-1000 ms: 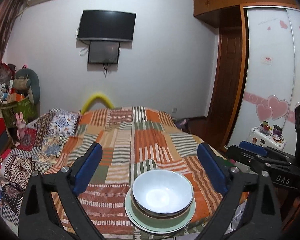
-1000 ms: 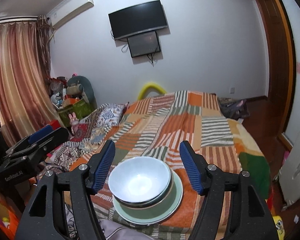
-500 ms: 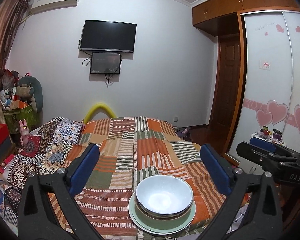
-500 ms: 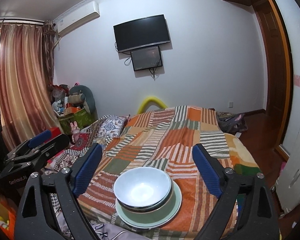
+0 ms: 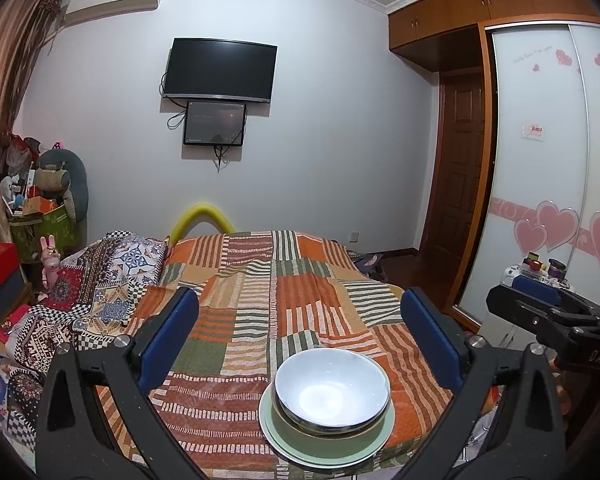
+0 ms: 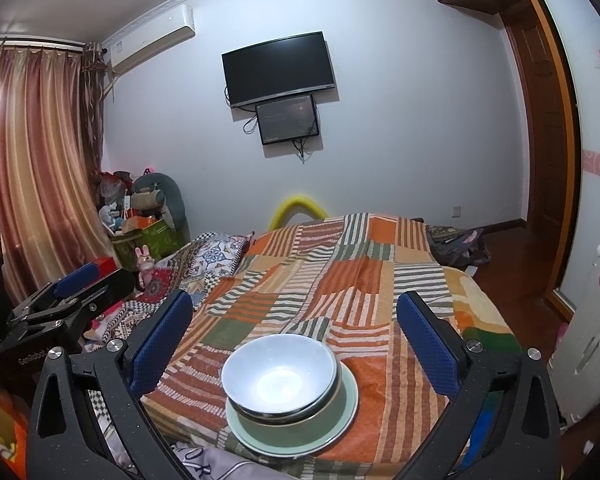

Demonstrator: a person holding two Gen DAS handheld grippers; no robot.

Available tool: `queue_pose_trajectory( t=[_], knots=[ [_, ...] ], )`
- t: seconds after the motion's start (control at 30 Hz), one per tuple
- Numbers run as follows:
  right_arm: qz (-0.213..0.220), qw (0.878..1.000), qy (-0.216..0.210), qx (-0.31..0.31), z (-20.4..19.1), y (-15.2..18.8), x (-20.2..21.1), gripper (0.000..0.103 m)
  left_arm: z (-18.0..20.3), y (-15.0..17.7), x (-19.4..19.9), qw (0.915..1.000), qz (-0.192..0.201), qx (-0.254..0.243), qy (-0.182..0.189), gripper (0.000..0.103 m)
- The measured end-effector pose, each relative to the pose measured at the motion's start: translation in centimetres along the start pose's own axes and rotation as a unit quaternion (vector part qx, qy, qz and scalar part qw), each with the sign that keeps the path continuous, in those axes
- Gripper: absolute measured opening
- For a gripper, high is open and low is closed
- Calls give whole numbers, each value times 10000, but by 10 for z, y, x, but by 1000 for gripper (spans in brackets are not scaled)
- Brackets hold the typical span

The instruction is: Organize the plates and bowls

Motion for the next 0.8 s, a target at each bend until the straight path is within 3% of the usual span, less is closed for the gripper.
queue_pose_trajectory(
  t=[0.8],
  knots=[
    [32, 10000, -12, 18, 0, -3, 4, 102, 0, 3, -1, 10000, -15, -27, 22, 103]
  ],
)
Point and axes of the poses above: each gripper's, at about its wrist camera, not at the fingertips, and x roughly against the way its jaws point, z to its right, y to its underside, the point moved 5 cm from there along -x, roughly the way its jaws point, and after that the axes turned 11 degrees about y, right-handed, at the moved point
